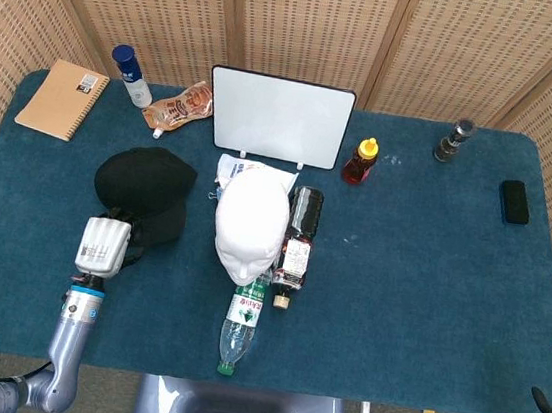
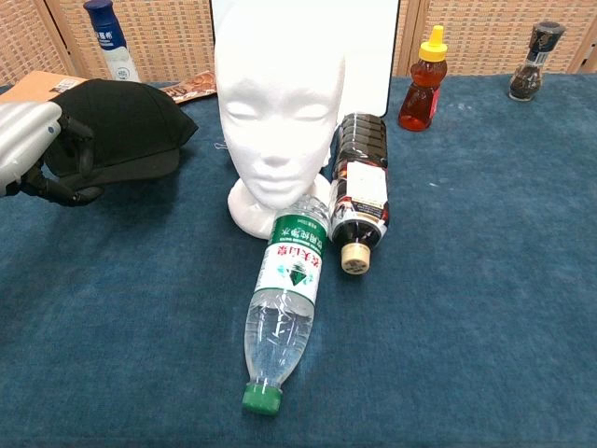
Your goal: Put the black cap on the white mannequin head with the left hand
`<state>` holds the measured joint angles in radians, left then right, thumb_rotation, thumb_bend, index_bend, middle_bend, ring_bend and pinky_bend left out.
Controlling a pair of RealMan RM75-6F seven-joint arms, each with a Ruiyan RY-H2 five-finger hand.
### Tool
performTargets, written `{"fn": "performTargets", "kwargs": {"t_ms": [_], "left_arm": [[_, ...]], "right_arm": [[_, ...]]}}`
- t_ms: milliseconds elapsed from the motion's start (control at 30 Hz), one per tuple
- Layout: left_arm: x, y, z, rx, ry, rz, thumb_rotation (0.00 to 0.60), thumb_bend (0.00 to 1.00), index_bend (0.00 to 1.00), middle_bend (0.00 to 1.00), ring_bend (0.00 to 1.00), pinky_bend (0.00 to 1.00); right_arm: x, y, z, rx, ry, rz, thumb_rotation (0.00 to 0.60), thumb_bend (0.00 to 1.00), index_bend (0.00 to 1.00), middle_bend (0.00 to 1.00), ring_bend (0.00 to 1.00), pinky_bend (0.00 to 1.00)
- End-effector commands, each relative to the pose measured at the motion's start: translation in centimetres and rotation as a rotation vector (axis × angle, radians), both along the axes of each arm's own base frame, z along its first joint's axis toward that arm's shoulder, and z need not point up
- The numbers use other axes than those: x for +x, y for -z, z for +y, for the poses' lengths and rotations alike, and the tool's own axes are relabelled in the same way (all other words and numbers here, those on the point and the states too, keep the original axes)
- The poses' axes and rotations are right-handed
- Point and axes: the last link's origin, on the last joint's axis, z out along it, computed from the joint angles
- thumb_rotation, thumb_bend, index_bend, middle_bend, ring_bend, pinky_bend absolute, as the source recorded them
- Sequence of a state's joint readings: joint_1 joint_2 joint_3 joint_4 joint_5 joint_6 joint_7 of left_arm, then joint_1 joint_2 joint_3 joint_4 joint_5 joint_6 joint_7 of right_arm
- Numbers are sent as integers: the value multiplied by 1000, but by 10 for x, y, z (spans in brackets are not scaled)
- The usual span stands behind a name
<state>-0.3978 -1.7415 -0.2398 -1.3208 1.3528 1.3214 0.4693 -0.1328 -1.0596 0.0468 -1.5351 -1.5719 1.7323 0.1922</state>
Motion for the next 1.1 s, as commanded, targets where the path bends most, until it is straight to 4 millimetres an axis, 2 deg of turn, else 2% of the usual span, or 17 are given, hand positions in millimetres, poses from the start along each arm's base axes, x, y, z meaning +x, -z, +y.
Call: {"fn": "performTargets", "kwargs": {"t_ms": [33, 300, 500, 867, 1100], "left_arm": [[2, -10, 8, 28, 10, -9, 600, 251, 603, 496, 344, 573], [-2, -16, 26, 37, 7, 14, 600, 245, 528, 420, 270, 500], [-10, -18, 37, 45, -20, 17, 600, 244, 413, 337, 202, 441], [-22, -13, 54, 23, -54, 6, 600, 265, 409, 318, 192, 437], [-32, -7, 67, 11, -84, -12, 600, 326, 409, 318, 191, 455]], "right_arm": [[1, -1, 0, -2, 0, 1, 600, 198, 319, 368, 325, 318], [5, -2, 0, -11, -9, 6, 600, 199, 319, 368, 325, 318], [6, -5, 1, -18, -8, 13, 600, 198, 319, 368, 325, 318], [12, -5, 1, -17, -13, 21, 600, 198, 319, 368, 325, 318], [16, -6, 1, -20, -18, 16, 600, 199, 319, 368, 325, 318]]}}
